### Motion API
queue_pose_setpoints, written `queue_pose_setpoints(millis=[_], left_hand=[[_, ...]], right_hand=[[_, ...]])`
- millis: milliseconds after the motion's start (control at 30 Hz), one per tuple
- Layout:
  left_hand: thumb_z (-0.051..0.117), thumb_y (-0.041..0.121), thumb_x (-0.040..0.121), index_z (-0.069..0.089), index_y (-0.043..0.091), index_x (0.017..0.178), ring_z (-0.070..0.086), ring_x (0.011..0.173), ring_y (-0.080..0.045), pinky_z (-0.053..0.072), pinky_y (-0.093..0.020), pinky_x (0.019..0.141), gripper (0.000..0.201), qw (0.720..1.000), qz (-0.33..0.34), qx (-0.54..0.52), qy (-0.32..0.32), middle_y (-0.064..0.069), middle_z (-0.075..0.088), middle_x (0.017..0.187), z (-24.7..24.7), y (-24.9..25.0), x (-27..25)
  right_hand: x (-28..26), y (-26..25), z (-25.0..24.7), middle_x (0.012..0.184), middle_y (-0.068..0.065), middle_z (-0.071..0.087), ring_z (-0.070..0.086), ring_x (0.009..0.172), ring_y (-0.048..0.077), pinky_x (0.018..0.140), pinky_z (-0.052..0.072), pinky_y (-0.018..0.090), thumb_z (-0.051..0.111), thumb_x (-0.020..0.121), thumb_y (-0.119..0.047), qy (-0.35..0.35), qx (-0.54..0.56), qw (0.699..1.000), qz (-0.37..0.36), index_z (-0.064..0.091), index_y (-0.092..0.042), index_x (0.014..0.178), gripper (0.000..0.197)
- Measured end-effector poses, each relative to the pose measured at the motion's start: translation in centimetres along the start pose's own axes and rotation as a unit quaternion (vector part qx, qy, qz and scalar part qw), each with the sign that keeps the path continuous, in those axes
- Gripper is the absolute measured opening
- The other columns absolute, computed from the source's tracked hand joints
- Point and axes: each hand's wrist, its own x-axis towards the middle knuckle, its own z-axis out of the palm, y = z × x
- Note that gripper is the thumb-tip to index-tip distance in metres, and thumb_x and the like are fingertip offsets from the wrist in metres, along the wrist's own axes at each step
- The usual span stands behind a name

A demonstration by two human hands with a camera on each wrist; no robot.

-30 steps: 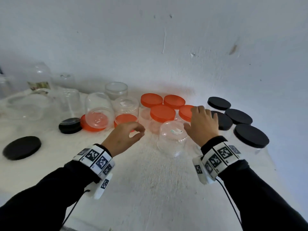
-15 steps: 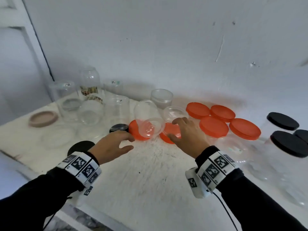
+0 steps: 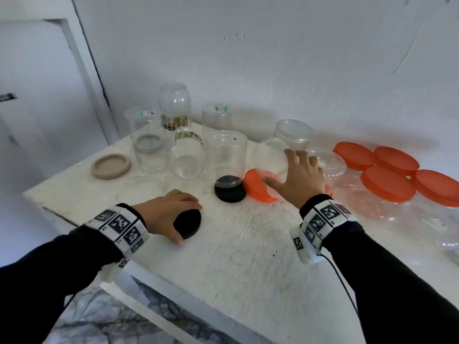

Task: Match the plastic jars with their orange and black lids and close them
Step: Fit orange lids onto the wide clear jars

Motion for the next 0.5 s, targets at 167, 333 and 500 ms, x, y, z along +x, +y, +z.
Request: queue_pose_setpoints(millis=[167, 333, 500], left_hand=[[0.077, 0.036, 0.069, 0.032, 0.026, 0.140, 0.025, 0.125, -0.012, 0.032, -0.032, 0.104, 0.084, 0.999, 0.032, 0.010, 0.003, 0.005, 0.032, 0.140, 0.3, -0.6, 0.2], [0.078, 0.035, 0.070, 0.034, 0.026, 0.139, 0.026, 0.124, -0.012, 0.029, -0.027, 0.104, 0.083, 0.995, 0.098, -0.005, -0.029, 0.005, 0.033, 0.139, 0.0, 1.2, 1.6], [0.078, 0.031, 0.071, 0.033, 0.023, 0.141, 0.026, 0.129, -0.016, 0.028, -0.032, 0.108, 0.083, 0.990, 0.133, 0.033, -0.022, 0.003, 0.032, 0.143, -1.1, 4.1, 4.2]], right_hand=[[-0.3, -0.5, 0.3, 0.136, 0.012, 0.035, 0.034, 0.122, 0.032, 0.095, 0.038, 0.041, 0.064, 0.076, -0.048, 0.006, 0.018, 1.000, 0.009, 0.030, -0.011, 0.135, 0.077], [-1.2, 0.0, 0.1, 0.136, 0.014, 0.032, 0.027, 0.124, 0.033, 0.099, 0.034, 0.041, 0.068, 0.071, -0.040, -0.017, 0.040, 0.999, 0.018, 0.021, -0.008, 0.140, 0.089], [-2.2, 0.7, 0.1, 0.138, 0.015, 0.031, 0.025, 0.126, 0.033, 0.102, 0.031, 0.041, 0.066, 0.072, -0.040, -0.030, 0.033, 0.999, 0.013, 0.019, -0.006, 0.141, 0.090]])
